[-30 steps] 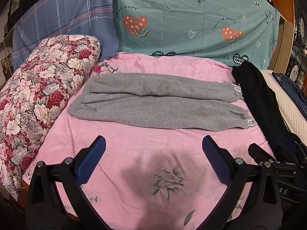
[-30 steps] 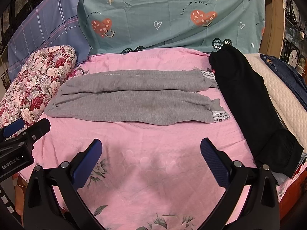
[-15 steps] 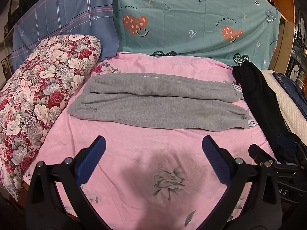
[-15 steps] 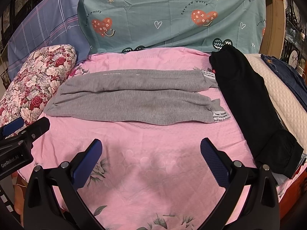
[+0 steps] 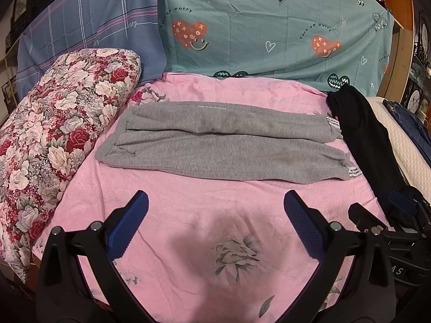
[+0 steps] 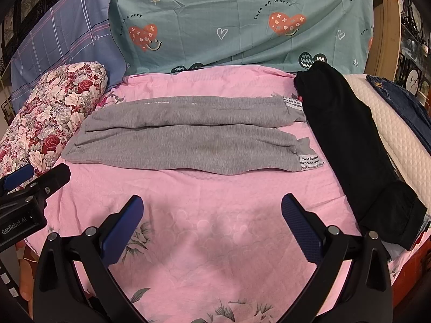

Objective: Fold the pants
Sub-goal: 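Lower the left tool onto the sweatpants waistband while the right tool reaches the cuffs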

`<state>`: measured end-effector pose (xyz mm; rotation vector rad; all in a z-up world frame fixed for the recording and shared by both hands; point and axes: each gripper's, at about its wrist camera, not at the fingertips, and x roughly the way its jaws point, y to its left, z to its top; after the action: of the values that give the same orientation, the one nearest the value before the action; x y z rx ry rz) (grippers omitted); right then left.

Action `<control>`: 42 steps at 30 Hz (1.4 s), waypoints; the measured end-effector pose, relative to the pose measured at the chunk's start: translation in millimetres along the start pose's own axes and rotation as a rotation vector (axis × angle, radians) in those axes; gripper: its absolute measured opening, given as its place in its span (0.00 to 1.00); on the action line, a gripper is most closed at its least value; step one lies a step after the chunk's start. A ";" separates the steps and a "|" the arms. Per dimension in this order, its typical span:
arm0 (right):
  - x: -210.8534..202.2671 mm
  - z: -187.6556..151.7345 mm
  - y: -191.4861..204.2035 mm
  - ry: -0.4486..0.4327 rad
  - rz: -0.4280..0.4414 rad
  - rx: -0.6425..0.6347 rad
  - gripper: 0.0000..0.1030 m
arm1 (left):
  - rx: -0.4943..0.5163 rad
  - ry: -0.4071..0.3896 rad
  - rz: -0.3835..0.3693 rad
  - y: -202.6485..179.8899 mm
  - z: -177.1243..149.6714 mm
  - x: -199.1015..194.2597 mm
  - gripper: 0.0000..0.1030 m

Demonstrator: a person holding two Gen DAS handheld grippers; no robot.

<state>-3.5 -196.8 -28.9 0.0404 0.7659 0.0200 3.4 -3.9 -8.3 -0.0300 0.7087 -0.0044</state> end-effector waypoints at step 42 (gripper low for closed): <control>72.9 27.2 -78.6 0.134 -0.200 0.077 0.99 | -0.783 0.351 -0.037 290.6 18.1 239.0 0.14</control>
<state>68.1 -273.7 -63.3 0.0357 0.9019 -0.1984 194.8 283.6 -158.6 -0.8079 1.0250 0.2378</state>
